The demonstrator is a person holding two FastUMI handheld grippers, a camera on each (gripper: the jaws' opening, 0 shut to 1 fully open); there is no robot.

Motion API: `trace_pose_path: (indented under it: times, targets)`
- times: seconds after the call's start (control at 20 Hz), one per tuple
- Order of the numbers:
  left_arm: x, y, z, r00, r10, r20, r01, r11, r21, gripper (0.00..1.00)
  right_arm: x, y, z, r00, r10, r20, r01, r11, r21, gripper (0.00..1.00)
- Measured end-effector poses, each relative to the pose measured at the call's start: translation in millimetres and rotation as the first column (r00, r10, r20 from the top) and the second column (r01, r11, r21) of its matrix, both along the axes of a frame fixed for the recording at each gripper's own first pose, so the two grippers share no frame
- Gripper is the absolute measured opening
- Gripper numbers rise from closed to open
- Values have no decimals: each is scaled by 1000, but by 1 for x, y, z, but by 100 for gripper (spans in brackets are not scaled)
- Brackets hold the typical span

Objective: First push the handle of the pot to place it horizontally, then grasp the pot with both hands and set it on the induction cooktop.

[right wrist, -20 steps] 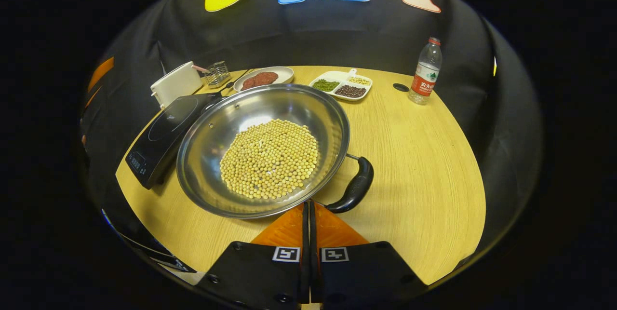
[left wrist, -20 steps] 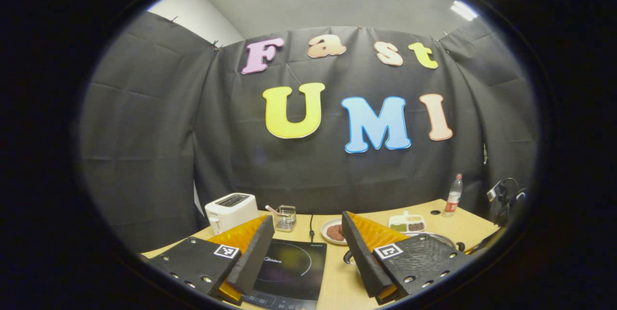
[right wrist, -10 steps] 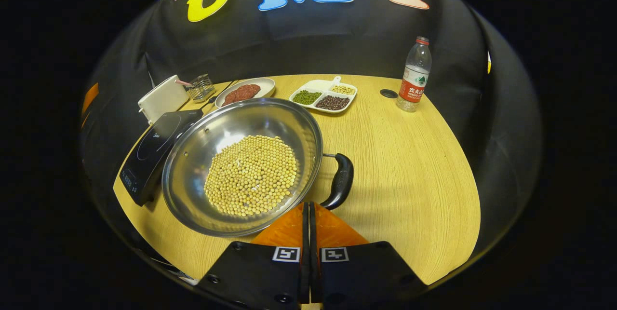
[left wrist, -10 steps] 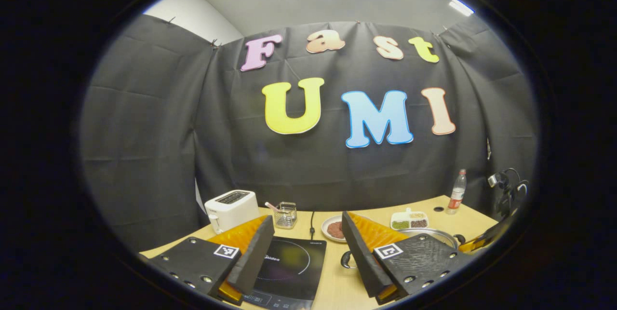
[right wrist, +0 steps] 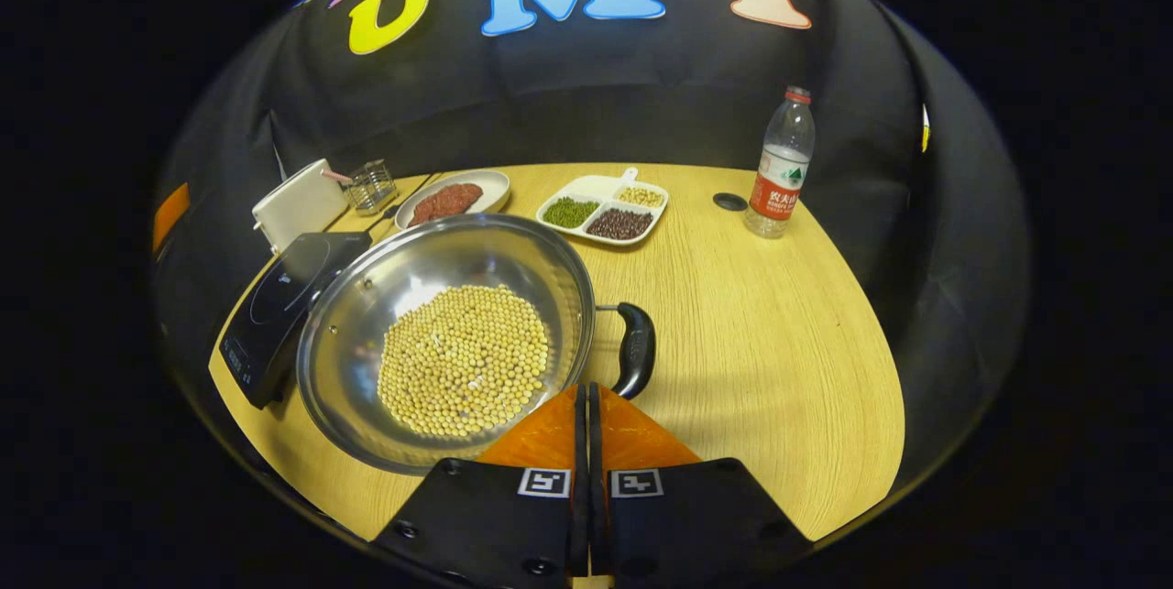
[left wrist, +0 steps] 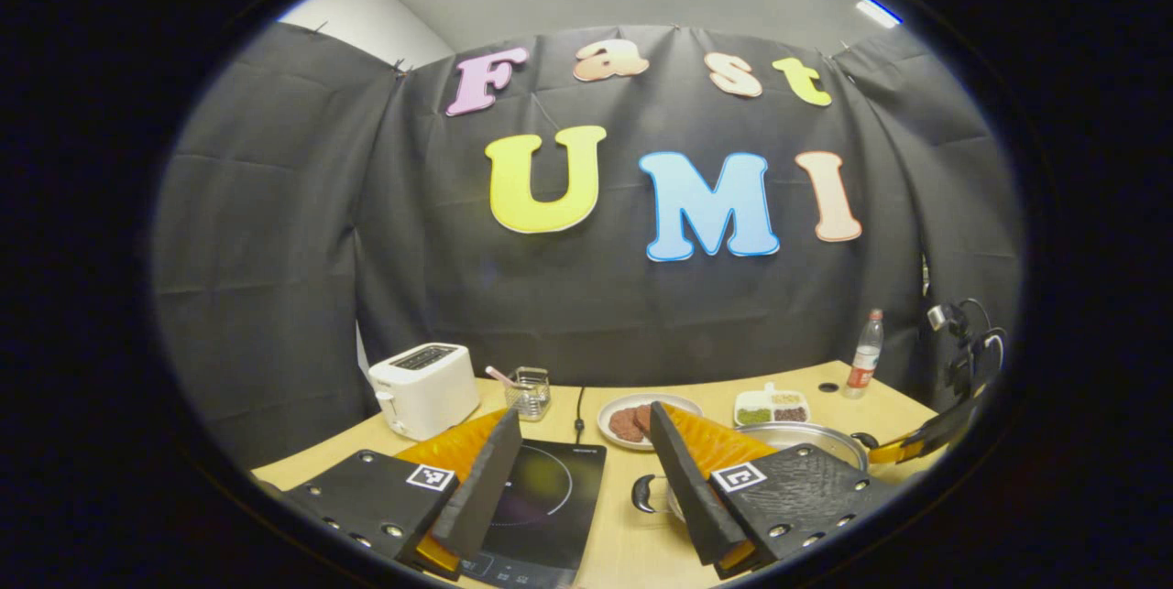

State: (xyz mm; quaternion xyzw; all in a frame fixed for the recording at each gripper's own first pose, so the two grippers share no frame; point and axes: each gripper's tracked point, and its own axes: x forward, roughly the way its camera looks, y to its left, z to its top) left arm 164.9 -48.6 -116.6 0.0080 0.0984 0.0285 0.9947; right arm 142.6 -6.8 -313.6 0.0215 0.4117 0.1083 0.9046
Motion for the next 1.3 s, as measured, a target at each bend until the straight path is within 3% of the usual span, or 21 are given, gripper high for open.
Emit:
trace_pose_path:
  times: [0.05, 0.1, 0.3, 0.35, 0.7, 1.2, 1.3]
  targets:
    - [4, -3, -2, 1000, -11, -2, 11, 1000, -5, 84, 2, -1, 9, 999, -11, 31, 11, 1000, 4, 0]
    - [5, -6, -6, 1000, -24, -7, 24, 1000, -11, 84, 4, 1, 20, 998, -20, 67, 19, 1000, 18, 5]
    - [21, -18, -26, 997, -74, -36, 73, 996, -48, 86, 17, -2, 49, 978, -55, 202, 56, 998, 3, 99]
    - [25, -23, -33, 994, -93, -53, 89, 994, -65, 84, 20, -1, 53, 973, -56, 224, 58, 998, -2, 93]
    - [59, -52, -83, 969, -190, -157, 174, 979, -109, 86, 31, -1, 42, 974, -65, 216, 70, 997, -15, 96]
    - [73, -68, -169, 928, -206, -311, 172, 976, -132, 84, 44, -5, 0, 987, -90, 132, 93, 996, -15, 93]
    - [75, -69, -183, 918, -205, -338, 168, 976, -136, 84, 45, -4, -10, 990, -93, 104, 95, 995, -14, 96]
